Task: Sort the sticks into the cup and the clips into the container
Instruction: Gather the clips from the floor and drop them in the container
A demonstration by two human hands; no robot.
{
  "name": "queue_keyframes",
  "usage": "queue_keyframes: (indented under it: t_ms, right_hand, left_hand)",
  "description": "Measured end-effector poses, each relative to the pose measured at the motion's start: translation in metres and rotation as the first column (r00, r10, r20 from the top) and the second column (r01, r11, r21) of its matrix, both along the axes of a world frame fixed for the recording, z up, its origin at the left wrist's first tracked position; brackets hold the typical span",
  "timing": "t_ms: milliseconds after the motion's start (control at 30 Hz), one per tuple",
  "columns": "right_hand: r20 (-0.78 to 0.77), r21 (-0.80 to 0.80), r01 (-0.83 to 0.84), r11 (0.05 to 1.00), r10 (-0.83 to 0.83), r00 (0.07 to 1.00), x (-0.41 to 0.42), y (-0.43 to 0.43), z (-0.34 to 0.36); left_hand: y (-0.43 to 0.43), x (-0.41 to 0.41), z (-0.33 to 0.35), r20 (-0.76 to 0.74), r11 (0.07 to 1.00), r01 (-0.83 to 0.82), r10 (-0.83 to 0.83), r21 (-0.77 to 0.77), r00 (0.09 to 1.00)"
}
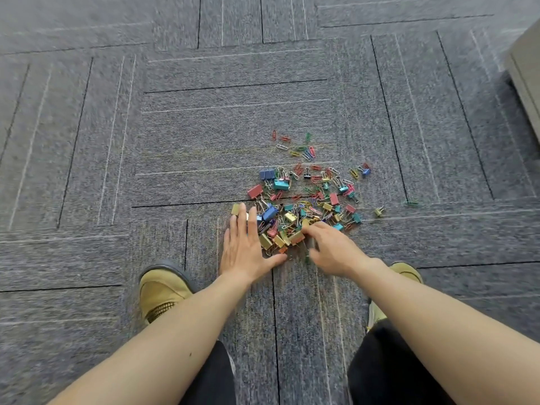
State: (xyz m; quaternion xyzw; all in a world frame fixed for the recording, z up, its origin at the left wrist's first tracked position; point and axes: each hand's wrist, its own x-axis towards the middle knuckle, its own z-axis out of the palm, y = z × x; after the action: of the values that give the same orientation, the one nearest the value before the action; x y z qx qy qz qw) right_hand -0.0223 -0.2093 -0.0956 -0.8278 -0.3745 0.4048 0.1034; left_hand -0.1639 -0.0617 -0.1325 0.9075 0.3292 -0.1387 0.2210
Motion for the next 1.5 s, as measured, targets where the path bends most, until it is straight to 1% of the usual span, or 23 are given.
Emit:
queue_keyframes:
  t_ms: [33, 100, 167, 200, 233, 300, 333, 367, 400, 500, 567, 633, 733, 833, 933, 1000, 1067, 1167, 1233, 1300, 1400, 1500]
  right_hand:
    - [0.024, 0.026, 0.034, 0.999, -0.035, 0.999, 0.002, -0.001, 0.0]
    - [0.151, 0.086, 0.161, 0.983, -0.173, 0.973, 0.011, -0.001, 0.001]
    - [0.307, 0.11, 0.304, 0.946, -0.323, 0.895, 0.021, -0.003, 0.001]
    - [0.354, 0.088, 0.387, 0.918, -0.392, 0.849, 0.029, -0.004, 0.0]
    - [0.371, 0.039, 0.475, 0.879, -0.455, 0.81, 0.036, -0.005, -0.001]
    - [0.312, -0.086, 0.631, 0.771, -0.58, 0.752, 0.048, -0.007, -0.003]
    - [0.268, -0.141, 0.676, 0.723, -0.629, 0.729, 0.052, -0.009, -0.006]
    - [0.232, -0.185, 0.695, 0.695, -0.657, 0.718, 0.054, -0.01, -0.009]
    - [0.205, -0.217, 0.695, 0.686, -0.664, 0.719, 0.054, -0.011, -0.01]
    - [0.192, -0.223, 0.653, 0.724, -0.624, 0.758, 0.049, -0.009, -0.014]
    - [0.181, -0.181, 0.601, 0.778, -0.575, 0.798, 0.044, -0.005, -0.014]
    - [0.131, -0.142, 0.526, 0.839, -0.511, 0.85, 0.038, 0.001, -0.014]
    - [0.055, -0.044, 0.402, 0.915, -0.399, 0.915, 0.036, 0.01, -0.015]
    - [0.033, 0.055, 0.288, 0.956, -0.29, 0.956, 0.047, 0.017, -0.013]
    - [0.096, 0.072, 0.209, 0.975, -0.215, 0.972, 0.054, 0.02, -0.012]
    - [0.159, 0.021, 0.121, 0.992, -0.122, 0.98, 0.056, 0.022, -0.012]
    - [0.183, -0.027, 0.051, 0.998, -0.045, 0.982, 0.055, 0.025, -0.013]
    - [0.188, -0.084, -0.072, 0.994, 0.086, 0.978, 0.043, 0.029, -0.015]
    - [0.193, -0.123, -0.124, 0.985, 0.147, 0.97, 0.032, 0.031, -0.018]
    - [0.218, -0.135, -0.145, 0.98, 0.172, 0.961, 0.027, 0.03, -0.019]
    - [0.253, -0.111, -0.145, 0.983, 0.17, 0.953, 0.024, 0.028, -0.021]
    - [0.286, -0.086, -0.15, 0.985, 0.169, 0.943, 0.021, 0.026, -0.022]
  left_hand:
    - [0.003, 0.003, -0.001, 0.012, 1.0, 0.004, -0.004, -0.005, 1.0]
    - [0.009, 0.011, -0.004, 0.029, 1.0, 0.011, -0.01, -0.01, 1.0]
    - [0.015, 0.017, -0.004, 0.029, 1.0, 0.009, -0.009, -0.023, 1.0]
    - [0.018, 0.02, -0.005, 0.023, 1.0, 0.001, -0.001, -0.029, 1.0]
    - [0.02, 0.023, -0.004, 0.013, 0.999, -0.015, 0.015, -0.034, 1.0]
    - [0.025, 0.025, -0.003, -0.013, 0.998, -0.052, 0.052, -0.041, 0.999]
    - [0.026, 0.025, -0.003, -0.022, 0.997, -0.064, 0.063, -0.044, 0.998]
    - [0.026, 0.026, -0.002, -0.027, 0.997, -0.07, 0.069, -0.043, 0.997]
    - [0.026, 0.026, -0.003, -0.031, 0.997, -0.071, 0.07, -0.04, 0.997]
    - [0.025, 0.03, -0.006, -0.041, 0.998, -0.058, 0.057, -0.033, 0.998]
    - [0.025, 0.035, -0.008, -0.034, 0.999, -0.034, 0.033, -0.035, 0.999]
    - [0.025, 0.041, -0.011, -0.022, 0.999, 0.014, -0.015, -0.046, 1.0]
    - [0.028, 0.05, -0.013, -0.01, 0.991, 0.114, -0.115, -0.074, 0.993]
    - [0.037, 0.06, -0.011, 0.034, 0.971, 0.21, -0.208, -0.116, 0.978]
    - [0.05, 0.072, -0.002, 0.097, 0.959, 0.26, -0.25, -0.116, 0.963]
    - [0.062, 0.086, 0.005, 0.104, 0.954, 0.284, -0.274, -0.097, 0.956]
    - [0.076, 0.103, 0.011, 0.04, 0.927, 0.369, -0.367, -0.063, 0.93]
    - [0.087, 0.116, 0.014, -0.126, 0.845, 0.528, -0.535, -0.086, 0.836]
    - [0.085, 0.111, 0.013, -0.161, 0.801, 0.589, -0.599, -0.11, 0.785]
    - [0.08, 0.097, 0.01, -0.147, 0.782, 0.615, -0.624, -0.105, 0.768]
    - [0.076, 0.072, 0.003, -0.12, 0.753, 0.656, -0.657, -0.054, 0.744]
    - [0.071, 0.054, -0.002, -0.092, 0.763, 0.647, -0.645, -0.017, 0.758]
